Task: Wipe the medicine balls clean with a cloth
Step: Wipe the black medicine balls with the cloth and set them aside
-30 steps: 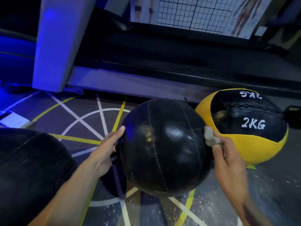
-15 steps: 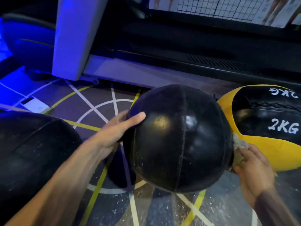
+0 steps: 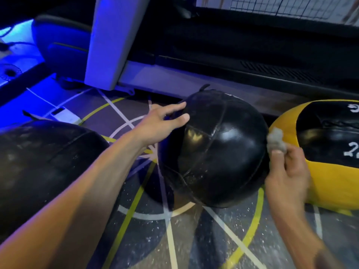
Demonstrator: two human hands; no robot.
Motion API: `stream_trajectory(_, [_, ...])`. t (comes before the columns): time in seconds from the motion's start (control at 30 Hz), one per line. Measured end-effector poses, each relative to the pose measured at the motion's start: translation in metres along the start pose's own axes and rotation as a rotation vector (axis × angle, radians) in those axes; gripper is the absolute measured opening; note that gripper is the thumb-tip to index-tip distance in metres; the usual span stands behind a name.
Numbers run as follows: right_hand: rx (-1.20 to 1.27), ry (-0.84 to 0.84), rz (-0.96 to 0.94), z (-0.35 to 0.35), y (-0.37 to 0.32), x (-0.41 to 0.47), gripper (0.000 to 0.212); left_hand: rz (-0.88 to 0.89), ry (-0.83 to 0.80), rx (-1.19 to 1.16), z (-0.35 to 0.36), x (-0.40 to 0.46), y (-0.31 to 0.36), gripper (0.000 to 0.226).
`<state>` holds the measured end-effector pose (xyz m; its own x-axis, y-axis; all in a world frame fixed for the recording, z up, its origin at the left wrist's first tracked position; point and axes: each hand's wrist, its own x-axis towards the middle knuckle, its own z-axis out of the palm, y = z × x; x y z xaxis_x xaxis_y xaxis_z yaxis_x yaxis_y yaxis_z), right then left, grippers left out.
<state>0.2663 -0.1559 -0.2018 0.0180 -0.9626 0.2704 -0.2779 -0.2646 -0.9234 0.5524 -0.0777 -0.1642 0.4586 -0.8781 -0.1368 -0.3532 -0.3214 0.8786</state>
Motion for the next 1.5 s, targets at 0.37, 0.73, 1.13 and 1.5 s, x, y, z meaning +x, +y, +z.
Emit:
stream_trajectory(0.37, [-0.869, -1.097, -1.129, 0.023, 0.052, -0.096, 0.036, 0.048, 0.063, -0.091, 0.014, 0.027, -0.004, 0.068])
stream_trajectory(0.73, [-0.607, -0.573, -0.887, 0.060, -0.054, -0.019, 0.042, 0.060, 0.053, -0.112, 0.012, 0.030, -0.004, 0.050])
stream_trajectory(1.13, [-0.571, -0.875, -0.757, -0.022, 0.046, -0.097, 0.046, 0.199, 0.237, 0.136, -0.010, 0.003, -0.013, 0.043])
stream_trajectory(1.5, [-0.070, -0.071, -0.286, -0.007, -0.032, -0.005, 0.021, 0.388, 0.005, 0.349, 0.014, -0.009, 0.010, 0.065])
